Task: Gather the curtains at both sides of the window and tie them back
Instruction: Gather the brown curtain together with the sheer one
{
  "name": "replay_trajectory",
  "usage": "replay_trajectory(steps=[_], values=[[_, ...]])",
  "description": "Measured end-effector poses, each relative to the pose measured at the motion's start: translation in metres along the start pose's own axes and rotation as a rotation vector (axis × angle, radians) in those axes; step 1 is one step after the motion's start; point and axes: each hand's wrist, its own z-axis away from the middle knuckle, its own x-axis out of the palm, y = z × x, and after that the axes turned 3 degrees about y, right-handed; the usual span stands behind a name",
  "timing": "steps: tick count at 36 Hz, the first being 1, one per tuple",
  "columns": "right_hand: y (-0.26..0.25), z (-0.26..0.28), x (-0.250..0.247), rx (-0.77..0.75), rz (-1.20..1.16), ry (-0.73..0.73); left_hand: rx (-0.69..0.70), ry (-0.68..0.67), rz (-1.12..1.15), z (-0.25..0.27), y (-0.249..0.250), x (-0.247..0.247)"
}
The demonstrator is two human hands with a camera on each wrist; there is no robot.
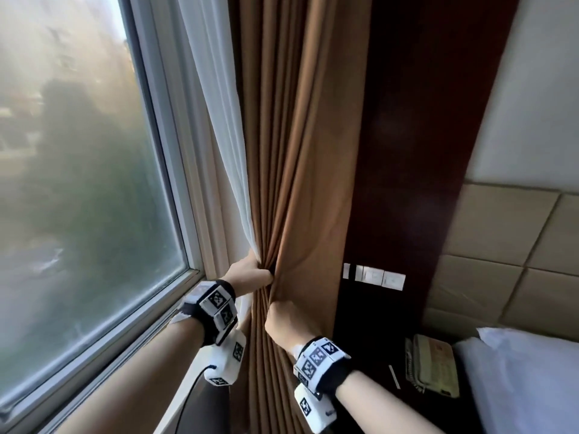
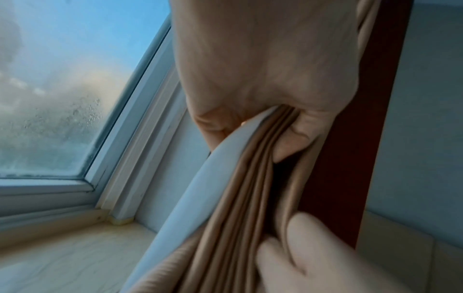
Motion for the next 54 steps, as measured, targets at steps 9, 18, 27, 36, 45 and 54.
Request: replay_trajectory(steps=[9,18,27,36,45,54], values=[[0.008,-0.015,0.001,-0.068,0.073,-0.033,0.048,-0.175,-0.006,-0.016,0.013,0.004],[0.036,-0.02,0.01,-0.236,0.003,-0.301,0.067,0.167,-0.171,-0.032,0.003,0.001],[0.148,-0.137,-0.009,0.151,-0.491,-0.029,-0.099,0.053,0.085,-0.056,-0.028,-0.038],[0.145,-0.23,-0.028,0.444,-1.143,0.096,-0.099,0.011,0.106,-0.07,-0.037,-0.041],[0.152,-0.28,-0.05,0.404,-1.28,-0.01,-0.081,-0.028,0.105,-0.068,-0.034,-0.039],[0.157,-0.234,-0.055,0.382,-1.3,-0.1,-0.102,-0.018,0.097,-0.063,-0.026,-0.036]])
